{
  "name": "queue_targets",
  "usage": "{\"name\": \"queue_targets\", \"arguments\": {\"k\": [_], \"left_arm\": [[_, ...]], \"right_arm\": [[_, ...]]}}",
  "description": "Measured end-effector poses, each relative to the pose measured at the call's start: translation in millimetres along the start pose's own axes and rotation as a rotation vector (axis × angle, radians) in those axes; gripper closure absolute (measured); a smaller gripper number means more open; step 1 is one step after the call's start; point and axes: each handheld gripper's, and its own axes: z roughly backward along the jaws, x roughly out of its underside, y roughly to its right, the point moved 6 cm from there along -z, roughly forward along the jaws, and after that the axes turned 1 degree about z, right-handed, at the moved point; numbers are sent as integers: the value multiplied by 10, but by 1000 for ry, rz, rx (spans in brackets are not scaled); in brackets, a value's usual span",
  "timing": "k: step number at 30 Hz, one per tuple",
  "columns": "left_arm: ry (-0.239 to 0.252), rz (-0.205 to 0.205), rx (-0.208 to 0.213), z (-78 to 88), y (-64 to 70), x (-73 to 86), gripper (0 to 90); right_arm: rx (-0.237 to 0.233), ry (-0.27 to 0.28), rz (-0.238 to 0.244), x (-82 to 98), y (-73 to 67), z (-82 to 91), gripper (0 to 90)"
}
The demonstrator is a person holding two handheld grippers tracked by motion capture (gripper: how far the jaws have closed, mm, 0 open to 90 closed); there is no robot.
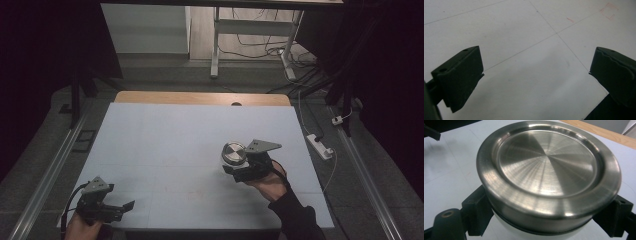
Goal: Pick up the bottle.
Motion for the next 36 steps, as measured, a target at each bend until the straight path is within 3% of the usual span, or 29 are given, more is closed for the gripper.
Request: {"name": "queue_targets", "arguments": {"k": [12, 36], "left_arm": [[2, 3, 3, 5, -6, 3, 0], [-2, -3, 5, 3, 0, 5, 0]], "right_arm": [[-45, -10, 32, -141, -156, -257, 144], [-112, -17, 89, -280, -444, -566, 144]]}}
